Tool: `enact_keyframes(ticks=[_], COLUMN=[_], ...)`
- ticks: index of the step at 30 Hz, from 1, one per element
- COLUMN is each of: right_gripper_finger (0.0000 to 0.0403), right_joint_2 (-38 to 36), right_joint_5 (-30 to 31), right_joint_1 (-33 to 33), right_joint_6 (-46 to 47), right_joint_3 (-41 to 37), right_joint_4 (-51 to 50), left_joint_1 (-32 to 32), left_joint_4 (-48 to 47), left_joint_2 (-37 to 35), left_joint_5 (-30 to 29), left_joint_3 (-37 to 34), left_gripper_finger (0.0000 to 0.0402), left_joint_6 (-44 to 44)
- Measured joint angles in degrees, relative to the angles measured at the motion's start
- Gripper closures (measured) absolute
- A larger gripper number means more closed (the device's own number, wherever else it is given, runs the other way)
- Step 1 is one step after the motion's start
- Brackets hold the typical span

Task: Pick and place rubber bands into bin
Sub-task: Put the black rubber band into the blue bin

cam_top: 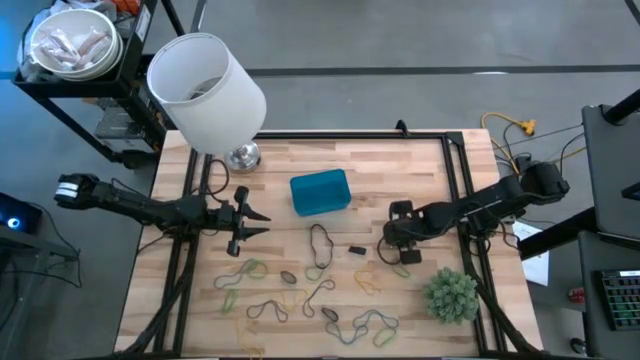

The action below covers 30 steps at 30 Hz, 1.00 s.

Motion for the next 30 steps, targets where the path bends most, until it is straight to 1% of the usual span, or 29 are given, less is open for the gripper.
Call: enact_keyframes(ticks=[5, 9, 14, 21, 24, 30], right_gripper_finger=[0.0335, 0.0332, 0.0328, 0.0335, 0.0333, 0.0324], right_joint_2=[-0.6, -1.0, -3.6, -6.4, -5.7, -1.8], right_joint_5=[0.1, 0.1, 0.1, 0.0, -0.5, -0.6], right_joint_1=[0.0, 0.0, 0.0, 0.0, 0.0, 0.0], right_joint_6=[0.6, 0.9, 1.3, 1.0, 1.0, 0.8], right_joint_3=[0.0, 0.0, 0.0, 0.1, -0.4, -1.0], right_joint_4=[0.0, -0.1, -0.2, -0.1, 0.5, 1.2], left_joint_1=[0.0, 0.0, 0.0, 0.0, 0.0, 0.0], left_joint_4=[-0.2, -0.2, 0.0, 0.1, 0.1, -0.2], left_joint_2=[0.5, 1.1, 1.5, 1.4, 1.7, 1.8], left_joint_5=[0.0, 0.0, -0.3, -0.3, -0.3, -0.3], left_joint_3=[0.0, 0.0, 0.0, 0.0, 0.1, 0.0], left_gripper_finger=[0.0297, 0.0297, 0.0297, 0.0297, 0.0297, 0.0297], left_joint_6=[0.0, 0.0, 0.0, 0.0, 0.0, 0.0])
